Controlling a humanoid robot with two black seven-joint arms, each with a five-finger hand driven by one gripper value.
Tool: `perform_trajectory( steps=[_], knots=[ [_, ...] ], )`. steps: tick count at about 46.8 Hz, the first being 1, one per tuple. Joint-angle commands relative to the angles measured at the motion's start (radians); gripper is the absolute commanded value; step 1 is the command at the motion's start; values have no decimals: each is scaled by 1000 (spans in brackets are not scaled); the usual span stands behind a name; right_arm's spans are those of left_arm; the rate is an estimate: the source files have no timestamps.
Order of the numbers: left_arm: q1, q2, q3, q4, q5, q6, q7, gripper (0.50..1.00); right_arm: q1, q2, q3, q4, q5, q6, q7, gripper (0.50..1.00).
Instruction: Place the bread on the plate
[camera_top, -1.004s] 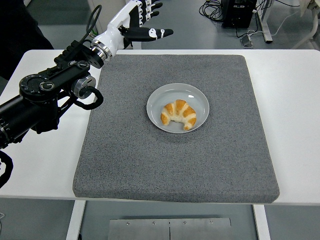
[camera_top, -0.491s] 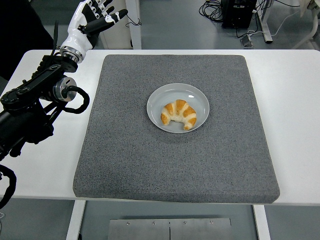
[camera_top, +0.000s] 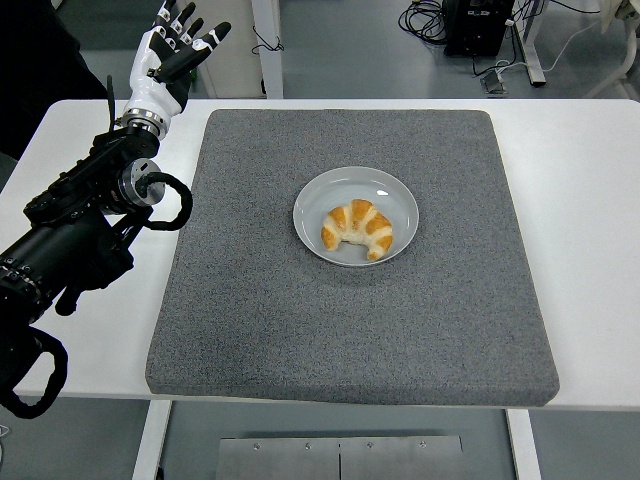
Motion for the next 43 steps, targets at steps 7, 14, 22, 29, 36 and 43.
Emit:
perform_trajectory(
  steps=[7,14,22,29,36,43],
  knots=[
    [4,-7,-27,62,-16,-26,4,961,0,0,0,0,-1,0,0,1000],
    [4,-17,-63,113,-50,-66,8,961,0,0,0,0,-1,0,0,1000],
    [-2,-11,-62,134,-50,-101,39,965,0,0,0,0,-1,-1,0,1000],
    [-5,-14,-63,134,-50,-101,78,966,5,0,3,5,1,0,0,1000],
    [-11,-15,-63,134,-50,-101,76,966,3,0,0,2,-1,0,0,1000],
    [-25,-11,-65,149,-51,-100,76,966,-3,0,-5,2,-1,0,-2,1000]
  ],
)
